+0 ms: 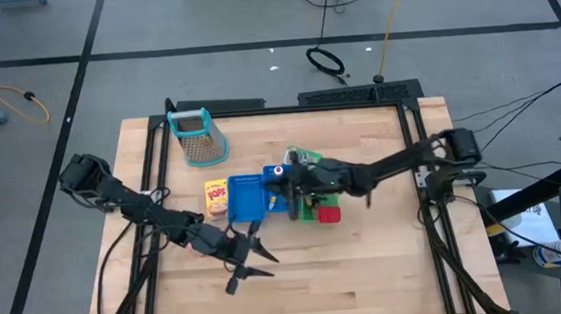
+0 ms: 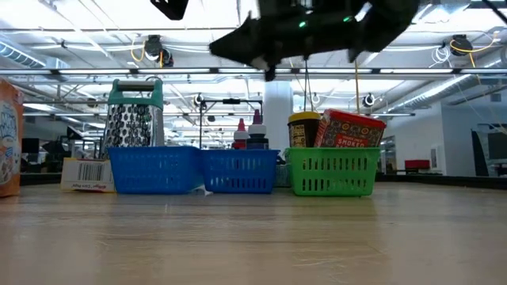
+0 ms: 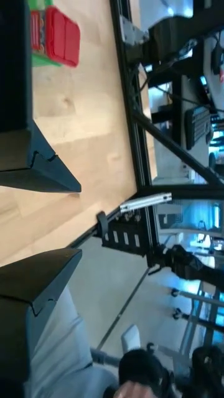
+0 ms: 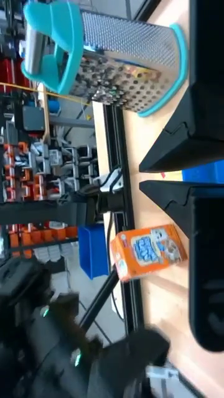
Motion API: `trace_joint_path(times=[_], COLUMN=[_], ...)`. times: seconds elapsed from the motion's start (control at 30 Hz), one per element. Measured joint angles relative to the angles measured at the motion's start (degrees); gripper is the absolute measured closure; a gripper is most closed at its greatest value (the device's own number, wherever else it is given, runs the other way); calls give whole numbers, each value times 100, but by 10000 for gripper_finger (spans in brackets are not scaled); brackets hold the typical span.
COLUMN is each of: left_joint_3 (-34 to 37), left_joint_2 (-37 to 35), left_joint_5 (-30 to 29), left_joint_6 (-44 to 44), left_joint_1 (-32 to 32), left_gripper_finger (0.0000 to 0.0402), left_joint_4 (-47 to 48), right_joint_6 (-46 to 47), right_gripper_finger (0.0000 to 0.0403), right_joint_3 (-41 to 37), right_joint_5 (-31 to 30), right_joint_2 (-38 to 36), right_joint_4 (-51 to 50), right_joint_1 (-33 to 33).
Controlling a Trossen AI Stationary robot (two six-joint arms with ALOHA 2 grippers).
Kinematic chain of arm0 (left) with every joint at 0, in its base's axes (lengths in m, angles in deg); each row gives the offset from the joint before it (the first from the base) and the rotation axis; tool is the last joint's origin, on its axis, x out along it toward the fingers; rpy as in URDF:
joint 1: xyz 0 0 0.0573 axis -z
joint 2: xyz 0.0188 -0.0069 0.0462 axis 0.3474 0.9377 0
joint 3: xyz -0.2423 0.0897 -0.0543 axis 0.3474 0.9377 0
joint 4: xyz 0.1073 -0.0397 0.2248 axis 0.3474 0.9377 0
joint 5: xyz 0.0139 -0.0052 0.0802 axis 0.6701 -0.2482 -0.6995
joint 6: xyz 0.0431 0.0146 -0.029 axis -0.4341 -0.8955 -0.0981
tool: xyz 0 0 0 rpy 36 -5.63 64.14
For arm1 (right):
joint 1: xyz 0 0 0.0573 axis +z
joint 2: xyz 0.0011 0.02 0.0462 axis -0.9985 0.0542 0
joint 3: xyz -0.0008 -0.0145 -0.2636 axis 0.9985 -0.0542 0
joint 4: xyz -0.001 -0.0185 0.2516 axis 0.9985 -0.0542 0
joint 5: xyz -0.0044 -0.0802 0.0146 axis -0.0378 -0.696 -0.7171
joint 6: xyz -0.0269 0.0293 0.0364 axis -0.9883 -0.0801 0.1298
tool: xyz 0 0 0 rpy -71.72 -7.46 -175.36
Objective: Pick & Place Kitchen Items
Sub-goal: Put the small black food coloring bottle into the transparent bin, then put the green cereal box into the left blue bin
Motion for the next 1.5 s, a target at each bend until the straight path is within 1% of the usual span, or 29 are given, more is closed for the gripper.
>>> trace_joint_path(times=[0.13, 0.2, 0.27, 0.33, 0.57, 0.8, 1.0, 1.13, 1.23, 1.4, 1.5], left_joint_3=[0, 0, 0, 0, 0, 0, 0, 0, 0, -4, -4], left_joint_2=[0, 0, 0, 0, 0, 0, 0, 0, -28, -303, -449], left_joint_5=[-17, 12, 44, 50, 51, -64, -116, -389, -791, -1507, -1725], left_joint_6=[-3, -3, -3, -17, -46, -56, -55, -54, -52, 168, 202], left_joint_1=[6, 10, 31, 37, 42, 21, -11, -11, -9, -11, -11], left_gripper_finger=[243, 243, 243, 243, 243, 243, 243, 243, 243, 243, 243], left_joint_4=[61, 94, 157, 205, 276, 272, 270, 283, 387, 692, 873], right_joint_6=[-118, -150, -150, -128, -179, -236, -321, -321, -373, -450, -450], right_gripper_finger=[385, 385, 385, 385, 383, 336, 333, 339, 342, 342, 342], right_joint_3=[522, 669, 785, 788, 790, 790, 790, 790, 790, 789, 788], right_joint_5=[275, 316, 487, 583, 580, 569, 565, 562, 562, 556, 558], right_joint_2=[536, 724, 883, 922, 918, 918, 918, 918, 918, 917, 870], right_joint_4=[68, 57, 52, 33, 58, 12, 12, 10, 12, 8, -29], right_joint_1=[-234, -341, -444, -522, -614, -614, -614, -606, -597, -606, -685])
